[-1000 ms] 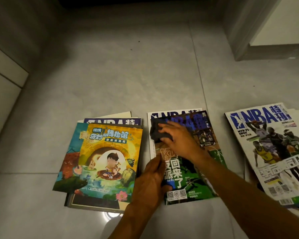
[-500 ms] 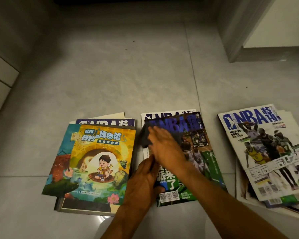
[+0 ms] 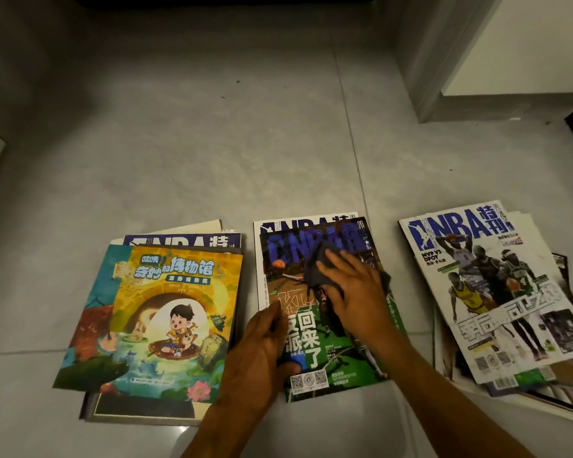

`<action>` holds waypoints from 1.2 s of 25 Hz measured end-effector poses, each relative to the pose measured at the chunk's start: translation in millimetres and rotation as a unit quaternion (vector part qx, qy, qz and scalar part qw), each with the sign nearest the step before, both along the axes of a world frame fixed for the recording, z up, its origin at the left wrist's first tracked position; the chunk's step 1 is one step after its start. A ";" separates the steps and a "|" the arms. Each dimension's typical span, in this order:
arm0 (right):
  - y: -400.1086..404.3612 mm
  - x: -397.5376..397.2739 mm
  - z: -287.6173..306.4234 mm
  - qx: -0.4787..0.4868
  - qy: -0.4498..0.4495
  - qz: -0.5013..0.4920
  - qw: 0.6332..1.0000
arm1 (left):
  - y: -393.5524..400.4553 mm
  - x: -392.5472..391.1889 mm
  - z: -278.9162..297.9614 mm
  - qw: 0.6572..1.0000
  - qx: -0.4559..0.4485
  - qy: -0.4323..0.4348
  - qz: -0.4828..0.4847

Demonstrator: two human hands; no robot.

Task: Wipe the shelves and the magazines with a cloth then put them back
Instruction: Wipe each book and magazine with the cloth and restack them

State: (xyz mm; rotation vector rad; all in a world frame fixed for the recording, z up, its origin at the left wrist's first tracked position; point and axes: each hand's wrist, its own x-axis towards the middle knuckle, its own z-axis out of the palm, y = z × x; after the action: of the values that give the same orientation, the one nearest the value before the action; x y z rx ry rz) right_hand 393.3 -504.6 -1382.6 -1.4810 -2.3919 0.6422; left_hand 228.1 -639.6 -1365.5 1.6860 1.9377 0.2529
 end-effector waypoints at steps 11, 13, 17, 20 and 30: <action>-65.5 3.8 -1.5 0.022 -0.053 0.074 0.996 | 0.6 1.9 -1.7 0.999 0.001 -0.009 0.032; -48.0 -19.0 -2.1 0.017 -0.038 0.092 0.995 | -0.4 3.3 -0.6 0.999 0.001 -0.026 0.036; 17.6 -82.2 1.8 -0.020 -0.026 0.070 0.997 | -2.7 5.6 7.5 0.947 0.036 -0.248 0.203; 12.5 -87.3 1.3 -0.013 -0.035 0.070 0.997 | 4.7 2.7 27.8 0.859 0.036 -0.352 0.371; -104.2 -6.1 -4.2 0.022 -0.042 0.113 0.992 | 26.5 2.4 42.6 0.836 0.025 -0.400 0.376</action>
State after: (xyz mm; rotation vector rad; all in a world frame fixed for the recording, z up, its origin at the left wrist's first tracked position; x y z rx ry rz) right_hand 387.3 -608.8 -1386.7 -1.2531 -2.6454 0.5802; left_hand 230.5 -613.1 -1322.9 0.5468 1.7795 1.1073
